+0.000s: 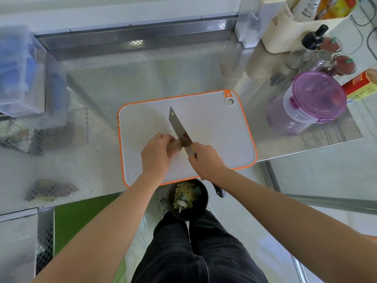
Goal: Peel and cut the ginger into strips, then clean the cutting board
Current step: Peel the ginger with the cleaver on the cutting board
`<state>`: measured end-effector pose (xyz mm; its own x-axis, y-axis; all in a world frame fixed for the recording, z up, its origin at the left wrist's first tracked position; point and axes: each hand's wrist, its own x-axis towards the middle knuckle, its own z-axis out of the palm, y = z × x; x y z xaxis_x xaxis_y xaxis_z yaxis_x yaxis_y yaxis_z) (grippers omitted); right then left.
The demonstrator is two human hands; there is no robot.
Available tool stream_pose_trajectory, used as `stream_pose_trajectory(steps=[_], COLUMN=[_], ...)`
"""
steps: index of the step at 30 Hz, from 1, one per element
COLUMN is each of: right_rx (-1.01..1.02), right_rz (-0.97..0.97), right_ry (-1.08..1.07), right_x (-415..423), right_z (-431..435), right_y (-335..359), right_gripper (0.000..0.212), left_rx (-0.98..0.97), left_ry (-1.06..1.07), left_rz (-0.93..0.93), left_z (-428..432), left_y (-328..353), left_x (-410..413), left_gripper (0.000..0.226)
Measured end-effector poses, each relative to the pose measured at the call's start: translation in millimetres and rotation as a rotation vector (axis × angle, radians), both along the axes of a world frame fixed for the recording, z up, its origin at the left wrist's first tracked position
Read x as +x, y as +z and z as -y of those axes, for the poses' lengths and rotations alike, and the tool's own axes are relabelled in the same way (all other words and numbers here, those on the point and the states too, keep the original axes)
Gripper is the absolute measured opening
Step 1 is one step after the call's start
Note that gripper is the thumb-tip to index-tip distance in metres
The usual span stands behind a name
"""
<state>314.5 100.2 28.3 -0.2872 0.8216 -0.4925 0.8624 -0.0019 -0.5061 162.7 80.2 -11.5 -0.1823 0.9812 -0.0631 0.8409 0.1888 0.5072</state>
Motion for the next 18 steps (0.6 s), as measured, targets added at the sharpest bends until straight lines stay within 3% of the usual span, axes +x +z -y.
stream_pose_trajectory(steps=[5, 8, 11, 15, 18], right_rx=[0.070, 0.139, 0.137, 0.076, 0.046], right_rz=[0.024, -0.003, -0.098, -0.049, -0.012], right_ry=[-0.005, -0.036, -0.099, 0.016, 0.084], right_x=[-5, 2, 8, 12, 9], right_z=[6, -4, -22, -27, -17], right_y=[-20, -15, 1, 10, 1], right_gripper=[0.010, 0.008, 0.013, 0.018, 0.020], left_rx=[-0.009, -0.011, 0.026, 0.052, -0.086], left_ry=[-0.027, -0.173, -0.343, -0.178, 0.169], left_rz=[0.011, 0.035, -0.053, -0.050, 0.153], left_z=[3, 2, 2, 9, 17], left_y=[2, 4, 2, -2, 3], left_x=[-3, -13, -23, -20, -4], left_gripper=[0.027, 0.031, 0.045, 0.058, 0.066])
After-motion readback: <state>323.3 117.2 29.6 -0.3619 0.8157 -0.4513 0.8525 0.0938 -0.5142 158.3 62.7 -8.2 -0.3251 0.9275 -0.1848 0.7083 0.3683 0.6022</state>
